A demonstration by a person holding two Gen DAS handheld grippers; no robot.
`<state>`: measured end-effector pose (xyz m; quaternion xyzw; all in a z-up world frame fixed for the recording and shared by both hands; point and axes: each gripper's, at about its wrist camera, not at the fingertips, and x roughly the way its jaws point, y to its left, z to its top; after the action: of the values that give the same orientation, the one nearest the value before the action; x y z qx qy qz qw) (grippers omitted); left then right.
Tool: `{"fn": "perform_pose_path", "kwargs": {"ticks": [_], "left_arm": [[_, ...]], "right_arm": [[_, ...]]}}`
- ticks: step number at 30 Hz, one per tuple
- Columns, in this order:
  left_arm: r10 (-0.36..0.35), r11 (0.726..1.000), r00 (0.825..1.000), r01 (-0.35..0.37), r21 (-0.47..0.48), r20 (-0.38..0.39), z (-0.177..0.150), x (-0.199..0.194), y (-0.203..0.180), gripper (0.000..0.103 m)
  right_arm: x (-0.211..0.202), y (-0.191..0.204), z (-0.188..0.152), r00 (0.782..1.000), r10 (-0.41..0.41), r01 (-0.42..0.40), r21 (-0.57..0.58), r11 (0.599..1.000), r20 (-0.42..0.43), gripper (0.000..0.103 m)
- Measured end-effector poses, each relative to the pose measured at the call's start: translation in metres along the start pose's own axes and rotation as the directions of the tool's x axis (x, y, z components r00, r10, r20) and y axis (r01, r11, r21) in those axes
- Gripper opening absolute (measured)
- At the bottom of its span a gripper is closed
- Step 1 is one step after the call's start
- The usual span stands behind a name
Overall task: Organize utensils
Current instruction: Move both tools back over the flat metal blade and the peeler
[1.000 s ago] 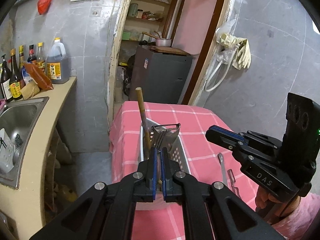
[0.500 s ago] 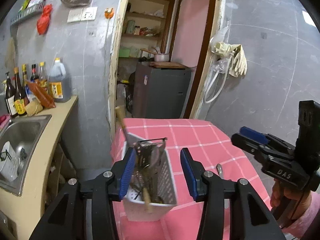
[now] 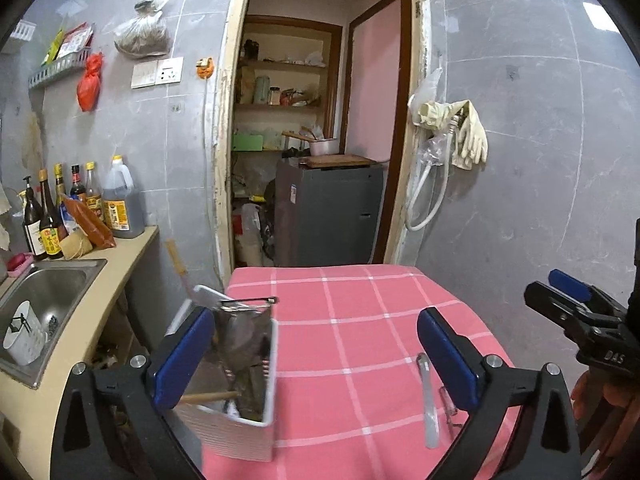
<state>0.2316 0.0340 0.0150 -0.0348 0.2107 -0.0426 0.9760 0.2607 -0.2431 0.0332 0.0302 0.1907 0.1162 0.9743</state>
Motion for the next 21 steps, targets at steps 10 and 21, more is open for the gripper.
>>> {"fn": "perform_pose_path", "kwargs": {"ticks": [10,21], "left_arm": [[0.007,0.999,1.0,-0.006,0.043,-0.027,-0.028,0.01,-0.053,0.102],[-0.009,0.998,0.992,0.018,0.066,-0.128,-0.071,0.039,-0.086,0.102]], "right_arm": [[-0.019,-0.038,-0.023,0.998,-0.044,0.043,-0.034,0.999,-0.032,0.102],[-0.012,-0.078,-0.059,0.991,-0.069,0.066,-0.025,0.997,-0.119,0.102]]}}
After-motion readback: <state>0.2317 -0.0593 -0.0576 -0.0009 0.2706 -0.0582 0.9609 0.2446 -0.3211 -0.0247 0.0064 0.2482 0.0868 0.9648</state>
